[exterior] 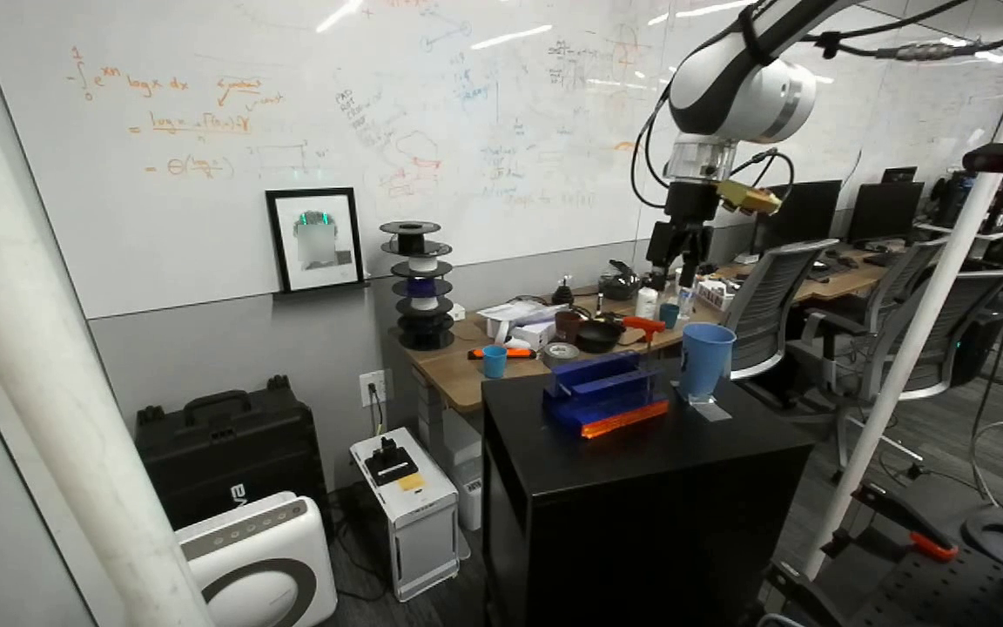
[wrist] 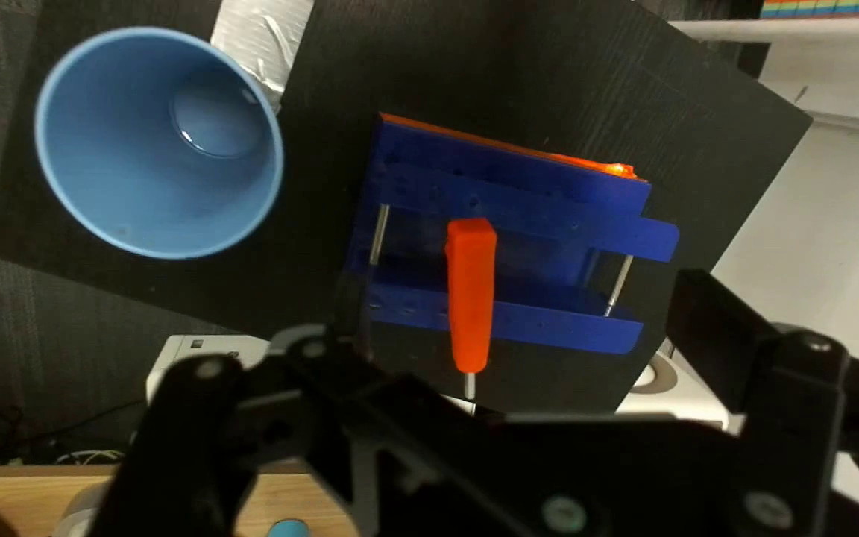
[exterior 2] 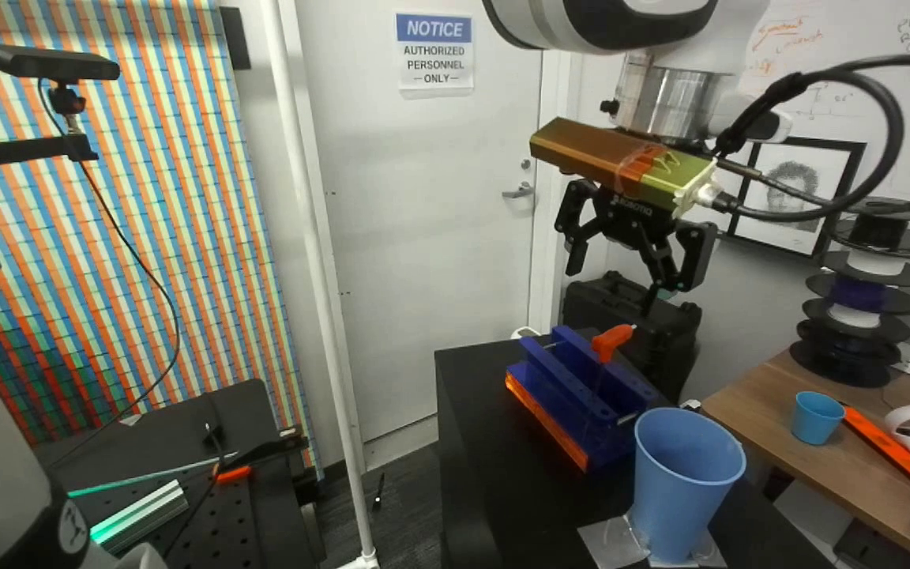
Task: Pick up the orange object tool and put it in the cup
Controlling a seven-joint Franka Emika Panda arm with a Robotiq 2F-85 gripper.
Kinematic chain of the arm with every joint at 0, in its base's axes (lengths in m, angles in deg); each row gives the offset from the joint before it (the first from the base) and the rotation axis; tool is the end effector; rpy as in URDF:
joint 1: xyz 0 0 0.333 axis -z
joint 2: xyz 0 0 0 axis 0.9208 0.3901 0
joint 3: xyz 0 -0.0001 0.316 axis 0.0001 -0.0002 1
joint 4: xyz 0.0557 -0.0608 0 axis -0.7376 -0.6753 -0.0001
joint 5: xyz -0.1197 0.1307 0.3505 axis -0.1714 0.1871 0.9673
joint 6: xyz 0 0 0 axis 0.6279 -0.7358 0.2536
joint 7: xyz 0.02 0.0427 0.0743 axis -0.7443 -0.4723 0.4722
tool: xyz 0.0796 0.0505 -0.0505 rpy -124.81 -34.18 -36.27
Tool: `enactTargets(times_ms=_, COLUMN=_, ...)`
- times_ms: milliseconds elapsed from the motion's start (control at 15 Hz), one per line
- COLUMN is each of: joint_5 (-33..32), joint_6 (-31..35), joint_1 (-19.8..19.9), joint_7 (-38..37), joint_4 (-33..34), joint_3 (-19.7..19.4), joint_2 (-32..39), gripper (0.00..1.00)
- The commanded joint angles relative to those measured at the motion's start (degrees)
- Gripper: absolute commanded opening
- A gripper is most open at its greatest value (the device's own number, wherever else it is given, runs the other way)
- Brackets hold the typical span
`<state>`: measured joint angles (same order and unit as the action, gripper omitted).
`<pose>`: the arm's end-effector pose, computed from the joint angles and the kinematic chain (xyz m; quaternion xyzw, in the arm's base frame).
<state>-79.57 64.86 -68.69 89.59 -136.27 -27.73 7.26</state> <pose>0.5509 -0.0570 0.3481 -0.9938 -0.0941 0.0176 0.0563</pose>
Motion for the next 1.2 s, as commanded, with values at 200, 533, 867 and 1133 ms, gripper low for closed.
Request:
enactTargets(times_ms=200, joint_5=-3.3, joint_6=-4.9, joint_1=2.6, joint_7=-3.9, joint_4=10.7, joint_3=5.2, joint_2=11.4, gripper=1.0)
enactTargets(times_ms=533, joint_5=-8.3, joint_6=-5.5, joint_1=4.0, joint_7=-7.7, joint_4=9.8, joint_3=4.8, joint_2=11.6, gripper=0.75)
enactTargets(times_ms=867, joint_5=-9.2, joint_6=3.8, joint_1=4.6, joint_7=-5.2, joint_4=7.6, joint_3=6.1, joint_2=12.0, gripper=0.42)
enactTargets(times_ms=1133, joint_5=-7.4, joint_6=7.6, joint_1=5.2, joint_7=-3.7, joint_4=7.4, joint_3=7.7, joint_2=12.7, gripper=0.62)
